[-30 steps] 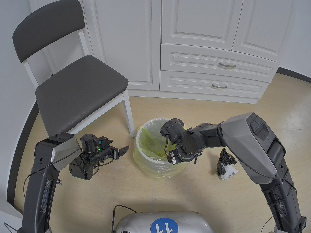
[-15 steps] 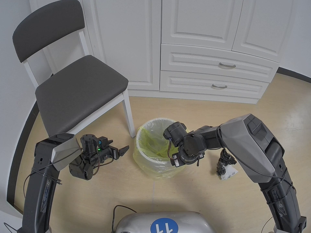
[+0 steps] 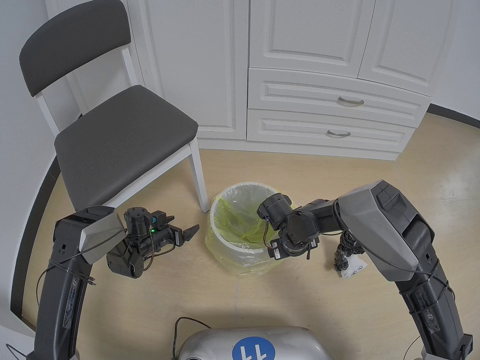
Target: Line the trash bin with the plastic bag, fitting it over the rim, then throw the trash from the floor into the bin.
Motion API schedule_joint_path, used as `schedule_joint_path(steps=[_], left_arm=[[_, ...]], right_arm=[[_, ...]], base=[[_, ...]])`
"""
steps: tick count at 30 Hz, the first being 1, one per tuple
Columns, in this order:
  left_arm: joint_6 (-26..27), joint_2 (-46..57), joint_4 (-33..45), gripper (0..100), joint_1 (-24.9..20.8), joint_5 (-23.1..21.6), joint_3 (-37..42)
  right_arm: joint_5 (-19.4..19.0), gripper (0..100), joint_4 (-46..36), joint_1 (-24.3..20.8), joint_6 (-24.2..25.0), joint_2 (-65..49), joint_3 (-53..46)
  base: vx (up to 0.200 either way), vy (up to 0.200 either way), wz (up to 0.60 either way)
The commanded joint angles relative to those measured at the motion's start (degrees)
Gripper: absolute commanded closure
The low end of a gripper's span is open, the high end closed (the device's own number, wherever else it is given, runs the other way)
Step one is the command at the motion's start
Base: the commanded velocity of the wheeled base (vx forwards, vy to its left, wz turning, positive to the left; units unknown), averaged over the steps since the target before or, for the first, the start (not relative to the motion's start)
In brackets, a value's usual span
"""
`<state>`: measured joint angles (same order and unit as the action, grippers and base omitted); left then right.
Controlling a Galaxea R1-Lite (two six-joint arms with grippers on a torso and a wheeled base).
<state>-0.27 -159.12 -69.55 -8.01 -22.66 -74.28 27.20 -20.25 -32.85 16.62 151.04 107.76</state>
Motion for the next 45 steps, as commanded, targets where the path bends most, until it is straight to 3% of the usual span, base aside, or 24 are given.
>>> schedule_joint_path(steps=[1,9,20,38,45], left_arm=[[0.0,-0.1,-0.5,0,0.0,0.0,0.0],[0.0,-0.3,-0.5,0,0.1,0.0,-0.1],[-0.1,-0.3,-0.5,0,0.1,-0.1,-0.1],[-0.1,-0.4,-0.6,0,0.2,0.0,-0.2],[-0.1,-0.4,-0.5,0,0.2,-0.1,-0.2]], right_arm=[[-0.3,0,-0.6,-0.4,0.2,-3.4,-2.3],[-0.7,0,-0.3,-0.6,-0.7,-9.0,-2.2],[-0.3,0,0.8,1.1,0.3,-1.5,5.4],[-0.1,0,-1.5,1.4,-0.4,-3.8,1.0],[-0.3,0,1.9,0.1,0.3,-3.3,3.3]], base=[[0.000,0.000,0.00],[0.000,0.000,0.00],[0.000,0.000,0.00],[0.000,0.000,0.00],[0.000,0.000,0.00]])
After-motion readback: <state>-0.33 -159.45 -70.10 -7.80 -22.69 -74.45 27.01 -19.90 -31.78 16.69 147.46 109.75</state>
